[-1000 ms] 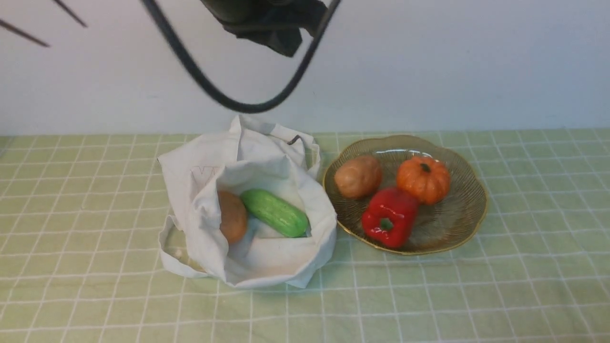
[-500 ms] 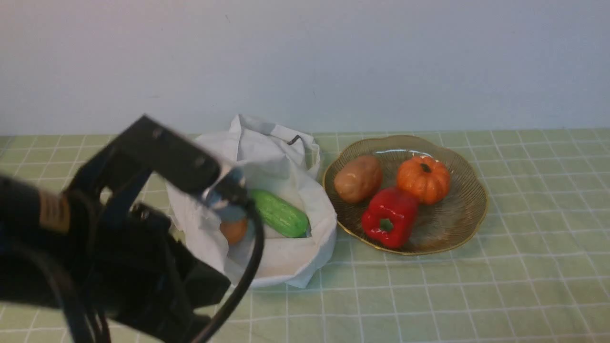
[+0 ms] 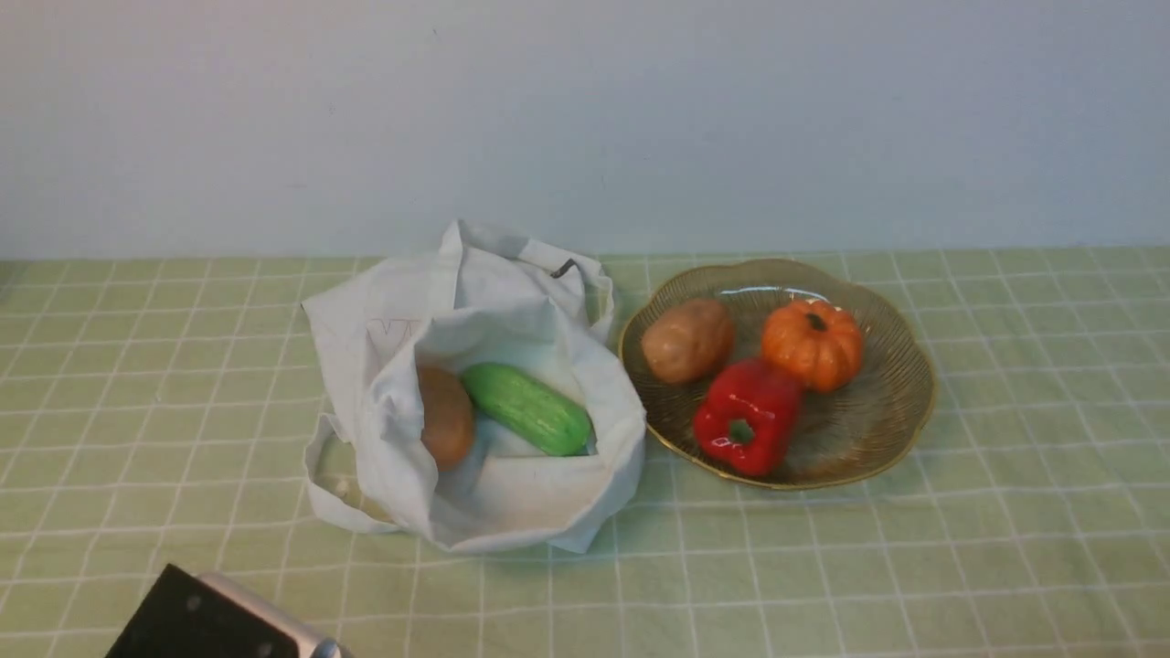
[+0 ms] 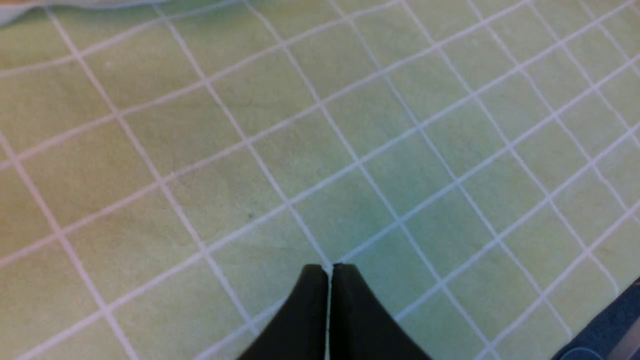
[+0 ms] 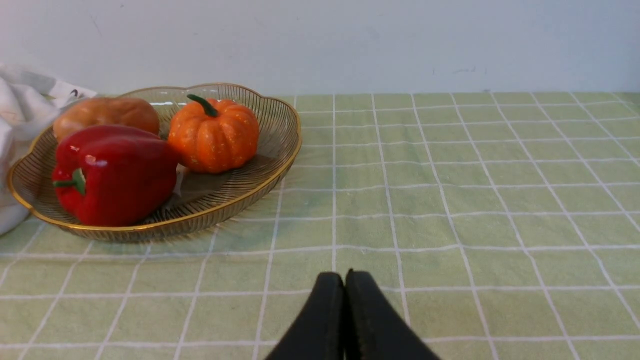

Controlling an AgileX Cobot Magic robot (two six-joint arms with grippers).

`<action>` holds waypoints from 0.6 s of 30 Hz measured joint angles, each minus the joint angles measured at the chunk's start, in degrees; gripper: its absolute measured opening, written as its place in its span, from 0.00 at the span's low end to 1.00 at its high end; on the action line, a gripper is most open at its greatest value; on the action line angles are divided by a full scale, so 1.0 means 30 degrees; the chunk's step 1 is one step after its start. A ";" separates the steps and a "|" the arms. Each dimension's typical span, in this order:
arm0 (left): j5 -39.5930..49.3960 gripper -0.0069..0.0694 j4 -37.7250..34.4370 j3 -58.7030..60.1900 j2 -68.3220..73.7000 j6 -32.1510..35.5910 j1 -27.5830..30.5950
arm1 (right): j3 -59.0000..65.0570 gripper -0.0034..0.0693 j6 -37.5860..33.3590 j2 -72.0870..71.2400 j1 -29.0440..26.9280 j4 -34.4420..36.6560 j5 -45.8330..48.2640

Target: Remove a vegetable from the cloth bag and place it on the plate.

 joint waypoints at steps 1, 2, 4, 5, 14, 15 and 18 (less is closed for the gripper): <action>-0.0032 0.08 0.0045 0.0072 0.0000 0.0042 0.0000 | 0.0000 0.03 0.0000 0.0000 0.0000 0.0000 0.0000; -0.0023 0.08 0.0062 0.0072 0.0000 0.0042 0.0000 | 0.0000 0.03 0.0000 0.0000 0.0000 0.0000 0.0000; -0.0128 0.08 0.0100 0.0093 0.0000 0.0050 0.0000 | 0.0000 0.03 0.0000 0.0000 0.0000 0.0000 0.0000; -0.0188 0.08 0.0100 0.0093 0.0000 0.0050 0.0000 | 0.0000 0.03 0.0000 0.0000 0.0000 0.0000 0.0000; -0.1660 0.08 0.2039 0.0448 -0.1393 0.0541 0.0000 | 0.0000 0.03 0.0000 0.0000 0.0000 0.0000 0.0000; -0.2189 0.08 0.2505 0.0661 -0.2066 0.0528 0.0069 | 0.0000 0.03 0.0000 0.0000 0.0000 0.0000 0.0000; -0.2623 0.08 0.3502 0.1062 -0.3841 0.0245 0.0632 | 0.0000 0.03 0.0000 0.0000 0.0000 0.0000 0.0000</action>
